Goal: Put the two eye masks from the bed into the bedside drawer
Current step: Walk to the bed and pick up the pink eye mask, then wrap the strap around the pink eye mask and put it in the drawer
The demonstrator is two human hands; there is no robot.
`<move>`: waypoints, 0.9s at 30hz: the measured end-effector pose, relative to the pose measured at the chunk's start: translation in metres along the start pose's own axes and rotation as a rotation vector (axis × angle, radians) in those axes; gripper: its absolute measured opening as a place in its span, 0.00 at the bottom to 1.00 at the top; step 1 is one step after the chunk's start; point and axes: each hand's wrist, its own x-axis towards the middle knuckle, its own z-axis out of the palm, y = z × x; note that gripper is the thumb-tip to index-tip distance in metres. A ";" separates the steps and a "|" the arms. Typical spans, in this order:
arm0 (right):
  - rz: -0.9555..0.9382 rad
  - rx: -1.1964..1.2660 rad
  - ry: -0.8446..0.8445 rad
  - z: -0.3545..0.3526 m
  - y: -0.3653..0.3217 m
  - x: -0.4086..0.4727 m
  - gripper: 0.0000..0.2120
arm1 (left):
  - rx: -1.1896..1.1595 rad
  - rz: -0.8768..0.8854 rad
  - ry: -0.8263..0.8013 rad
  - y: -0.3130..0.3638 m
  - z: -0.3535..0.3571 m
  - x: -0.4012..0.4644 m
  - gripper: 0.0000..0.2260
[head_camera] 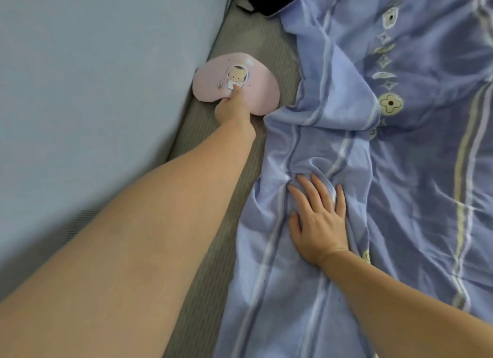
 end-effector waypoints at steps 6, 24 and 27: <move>0.006 0.032 -0.020 0.001 0.000 -0.001 0.25 | 0.246 0.219 0.001 -0.031 -0.074 -0.066 0.11; -0.152 1.038 -0.434 -0.310 -0.109 -0.178 0.07 | 0.750 0.726 -0.124 -0.002 -0.243 -0.456 0.32; -0.285 1.043 -0.397 -0.337 -0.128 -0.209 0.07 | 0.737 0.809 -0.217 0.011 -0.265 -0.507 0.15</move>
